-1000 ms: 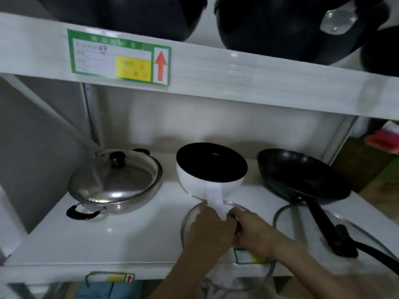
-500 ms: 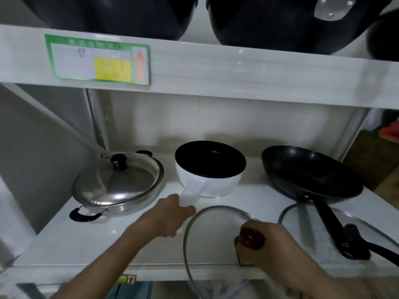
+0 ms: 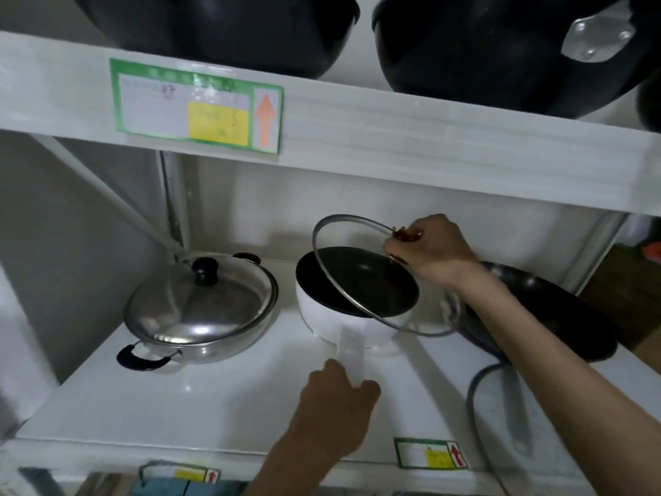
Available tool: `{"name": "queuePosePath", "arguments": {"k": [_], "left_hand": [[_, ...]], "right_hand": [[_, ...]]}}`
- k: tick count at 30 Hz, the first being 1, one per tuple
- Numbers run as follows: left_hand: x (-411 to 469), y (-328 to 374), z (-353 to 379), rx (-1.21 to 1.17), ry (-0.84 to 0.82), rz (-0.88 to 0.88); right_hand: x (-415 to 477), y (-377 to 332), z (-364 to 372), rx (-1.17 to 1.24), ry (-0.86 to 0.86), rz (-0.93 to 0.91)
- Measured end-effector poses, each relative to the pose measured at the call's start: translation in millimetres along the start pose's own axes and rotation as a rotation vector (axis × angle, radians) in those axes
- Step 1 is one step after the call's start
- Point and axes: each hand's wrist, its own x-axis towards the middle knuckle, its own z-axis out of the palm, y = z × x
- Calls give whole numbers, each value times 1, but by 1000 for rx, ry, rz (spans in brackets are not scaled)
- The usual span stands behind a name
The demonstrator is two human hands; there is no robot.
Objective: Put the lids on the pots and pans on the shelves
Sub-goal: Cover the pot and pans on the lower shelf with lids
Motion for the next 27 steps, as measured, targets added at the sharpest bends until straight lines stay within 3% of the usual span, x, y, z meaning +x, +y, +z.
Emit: {"name": "queuePosePath", "arguments": {"k": [6, 18, 21, 24, 27], "left_hand": [[-15, 19, 21, -8, 111, -52], [-15, 21, 28, 31, 102, -118], [-21, 22, 23, 59, 110, -78], [-21, 16, 23, 245, 302, 230], [-25, 24, 24, 326, 192, 15]], "right_hand": [[58, 19, 67, -137, -77, 55], [70, 21, 106, -203, -79, 113], [63, 17, 100, -247, -119, 114], [43, 9, 74, -295, -225, 85], [6, 12, 26, -314, -184, 61]]}}
